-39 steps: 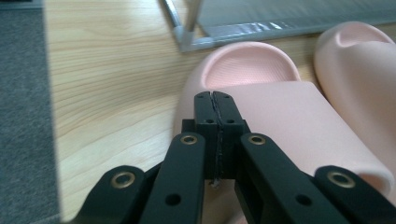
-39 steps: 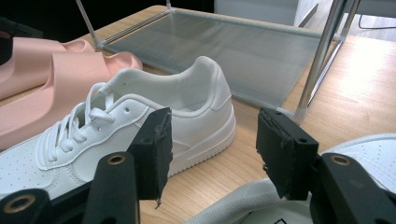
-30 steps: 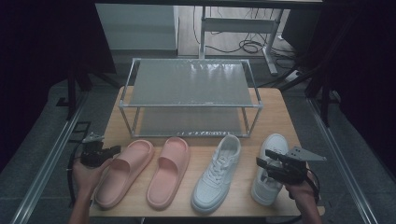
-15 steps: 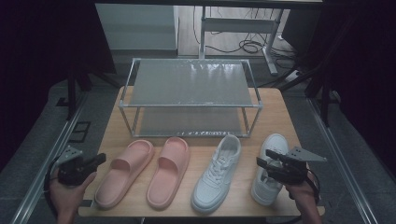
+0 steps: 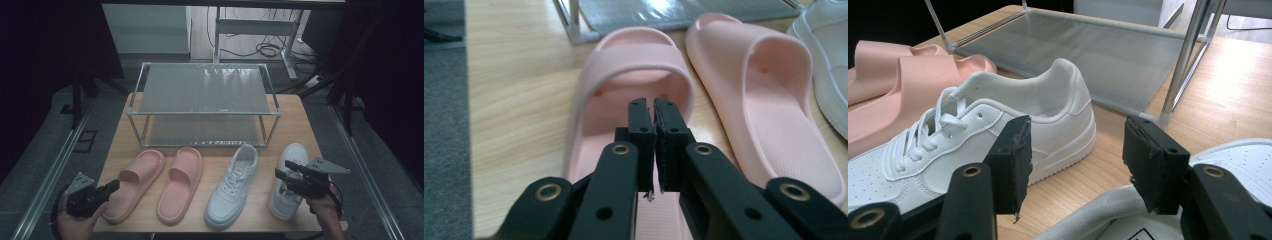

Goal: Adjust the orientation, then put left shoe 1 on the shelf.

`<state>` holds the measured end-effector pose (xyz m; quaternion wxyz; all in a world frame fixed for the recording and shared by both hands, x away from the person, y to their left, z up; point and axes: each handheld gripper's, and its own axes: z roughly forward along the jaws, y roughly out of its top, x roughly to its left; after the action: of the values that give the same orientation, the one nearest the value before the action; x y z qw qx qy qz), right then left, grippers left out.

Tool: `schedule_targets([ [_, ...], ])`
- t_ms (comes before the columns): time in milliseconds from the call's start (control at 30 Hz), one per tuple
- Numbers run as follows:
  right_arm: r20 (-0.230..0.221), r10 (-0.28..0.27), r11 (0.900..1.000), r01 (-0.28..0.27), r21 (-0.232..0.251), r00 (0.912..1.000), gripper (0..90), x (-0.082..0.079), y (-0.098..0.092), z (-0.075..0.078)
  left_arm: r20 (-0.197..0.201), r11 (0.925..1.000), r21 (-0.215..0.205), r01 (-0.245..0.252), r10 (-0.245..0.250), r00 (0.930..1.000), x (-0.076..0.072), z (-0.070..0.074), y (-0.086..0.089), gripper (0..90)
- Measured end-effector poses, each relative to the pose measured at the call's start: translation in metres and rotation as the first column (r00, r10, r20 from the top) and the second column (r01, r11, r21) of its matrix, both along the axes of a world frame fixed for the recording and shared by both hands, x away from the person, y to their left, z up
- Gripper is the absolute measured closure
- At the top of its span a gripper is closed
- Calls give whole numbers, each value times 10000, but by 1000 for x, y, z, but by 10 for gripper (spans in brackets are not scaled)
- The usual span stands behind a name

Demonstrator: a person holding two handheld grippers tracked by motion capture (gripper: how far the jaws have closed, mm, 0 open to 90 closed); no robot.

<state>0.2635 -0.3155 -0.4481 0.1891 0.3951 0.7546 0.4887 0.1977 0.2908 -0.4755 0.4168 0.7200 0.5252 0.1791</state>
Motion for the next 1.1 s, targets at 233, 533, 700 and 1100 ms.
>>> schedule_targets([
  [233,6,-20,10000,20,5,10000,455,0,-1,0,-455,9986,486,192,-169,9988,1,-6,-17,543],
  [533,25,17,10000,-17,-31,10000,454,0,0,0,-836,9986,531,-12,56,9965,10,-22,-30,467],
  [700,-27,-24,10000,24,-43,10000,454,0,-1,-1,-882,9978,662,3,55,9961,17,-26,-34,467],
  [1100,30,-57,10000,57,-31,10000,454,-1,-3,0,-997,9940,1071,240,-132,9949,42,-35,-51,550],
])
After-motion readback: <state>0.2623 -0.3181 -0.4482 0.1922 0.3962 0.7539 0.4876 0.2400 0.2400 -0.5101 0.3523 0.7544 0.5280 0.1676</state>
